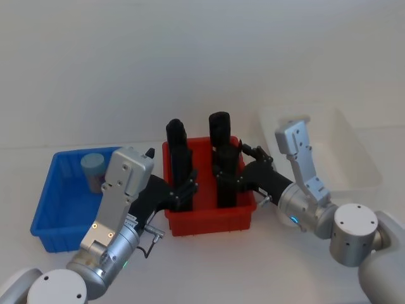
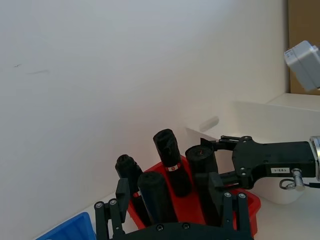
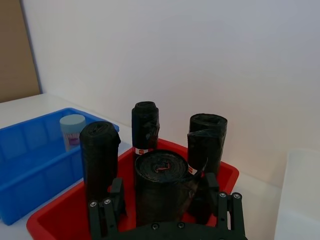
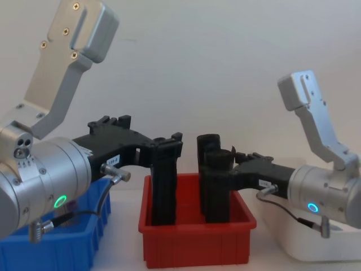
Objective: Pick the cotton swabs from the blue box and place them into the white box.
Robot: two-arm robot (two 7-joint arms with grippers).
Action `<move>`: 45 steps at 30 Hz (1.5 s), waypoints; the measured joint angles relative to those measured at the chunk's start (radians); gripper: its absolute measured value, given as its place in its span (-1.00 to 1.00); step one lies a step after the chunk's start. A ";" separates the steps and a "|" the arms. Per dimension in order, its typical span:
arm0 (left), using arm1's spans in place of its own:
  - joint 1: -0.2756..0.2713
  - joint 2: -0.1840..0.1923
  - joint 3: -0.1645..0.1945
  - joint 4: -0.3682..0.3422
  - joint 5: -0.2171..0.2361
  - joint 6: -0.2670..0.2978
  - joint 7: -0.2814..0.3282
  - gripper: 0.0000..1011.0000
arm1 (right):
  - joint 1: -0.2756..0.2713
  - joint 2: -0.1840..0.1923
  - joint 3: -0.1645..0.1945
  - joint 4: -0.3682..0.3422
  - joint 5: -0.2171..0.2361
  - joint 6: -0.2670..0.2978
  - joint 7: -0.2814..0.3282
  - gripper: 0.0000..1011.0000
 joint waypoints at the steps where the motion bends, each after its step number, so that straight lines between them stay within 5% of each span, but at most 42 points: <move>1: 0.000 0.000 0.000 0.000 0.000 0.000 0.000 0.98 | 0.015 -0.006 -0.001 0.027 -0.001 -0.008 0.004 0.98; 8: 0.000 0.000 0.000 0.000 0.000 0.000 0.000 0.98 | 0.076 -0.030 -0.006 0.139 -0.001 -0.046 0.021 0.92; 18: 0.000 0.000 0.000 0.000 0.000 0.000 0.000 0.98 | 0.157 -0.062 -0.011 0.289 0.002 -0.105 0.047 0.36; 25: 0.000 0.000 0.000 0.000 0.000 0.000 0.000 0.98 | 0.171 -0.068 -0.011 0.307 0.006 -0.120 0.053 0.02; 31: 0.000 0.000 0.000 0.000 0.000 0.000 0.000 0.98 | 0.145 -0.058 -0.008 0.236 0.013 -0.105 0.053 -0.04; 45: 0.000 0.000 0.000 0.000 0.000 0.000 0.000 0.98 | -0.007 0.002 0.004 -0.152 0.041 -0.007 0.005 -0.06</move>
